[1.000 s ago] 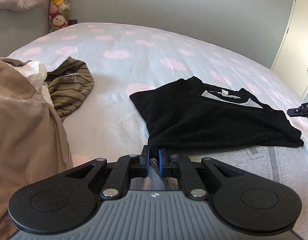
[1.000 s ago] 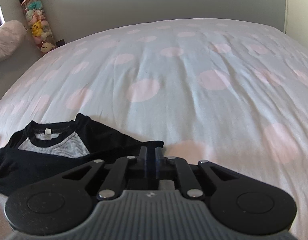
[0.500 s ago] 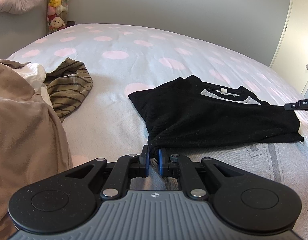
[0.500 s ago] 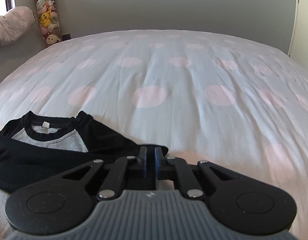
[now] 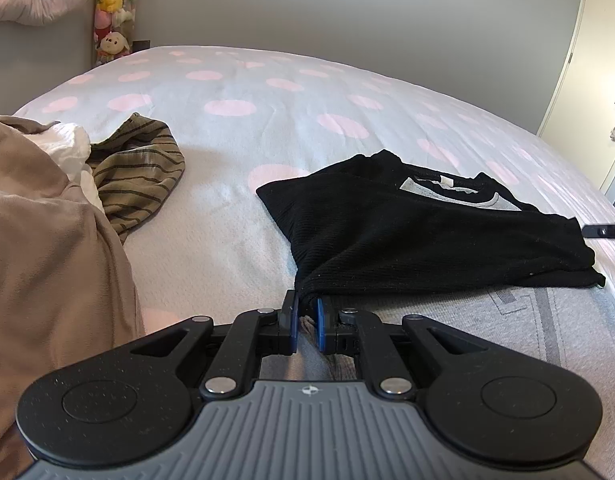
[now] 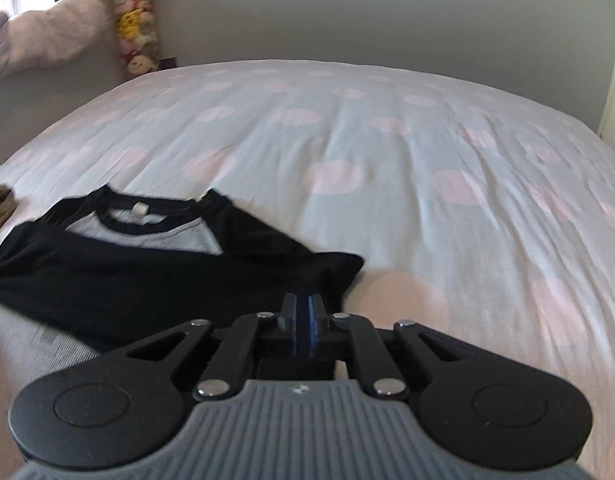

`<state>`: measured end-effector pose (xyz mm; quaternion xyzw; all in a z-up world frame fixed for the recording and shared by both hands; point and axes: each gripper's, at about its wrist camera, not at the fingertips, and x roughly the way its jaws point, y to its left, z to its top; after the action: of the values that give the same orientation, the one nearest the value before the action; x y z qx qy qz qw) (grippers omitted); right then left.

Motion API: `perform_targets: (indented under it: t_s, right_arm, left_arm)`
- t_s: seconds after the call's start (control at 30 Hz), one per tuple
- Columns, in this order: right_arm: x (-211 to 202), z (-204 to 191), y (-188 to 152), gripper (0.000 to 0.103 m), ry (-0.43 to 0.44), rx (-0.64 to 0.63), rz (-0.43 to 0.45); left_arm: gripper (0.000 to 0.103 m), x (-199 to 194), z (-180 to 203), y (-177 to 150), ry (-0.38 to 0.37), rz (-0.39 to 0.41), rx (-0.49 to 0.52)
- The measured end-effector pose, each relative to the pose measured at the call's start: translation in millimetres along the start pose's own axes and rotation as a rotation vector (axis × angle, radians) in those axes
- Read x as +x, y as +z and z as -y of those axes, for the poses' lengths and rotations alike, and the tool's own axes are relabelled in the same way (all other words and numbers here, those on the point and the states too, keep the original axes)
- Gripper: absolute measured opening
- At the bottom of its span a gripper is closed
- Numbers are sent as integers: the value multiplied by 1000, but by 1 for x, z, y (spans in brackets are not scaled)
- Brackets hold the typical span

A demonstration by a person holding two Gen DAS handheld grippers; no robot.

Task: Fold clothes
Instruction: 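Grasp the grey hem with the left gripper while the right gripper grasps the shirt corner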

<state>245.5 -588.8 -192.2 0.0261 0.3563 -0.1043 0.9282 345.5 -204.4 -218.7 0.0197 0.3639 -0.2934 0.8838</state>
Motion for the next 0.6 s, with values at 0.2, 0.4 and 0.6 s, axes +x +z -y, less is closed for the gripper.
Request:
perform_targets:
  t_s: [0.2,0.4,0.6]
  right_arm:
    - [-8,-57,-21,8,34,-363,7]
    - [3,-91,-29,19,-10,-643,14]
    - [17,-99,-27,1,-19,-706,10]
  left_arm:
    - [7,-1,0,0,-2,-4,5]
    - [7,0,-1,-1,-7,-2,5]
    - [7,-1,-4,0,-19,5,-8]
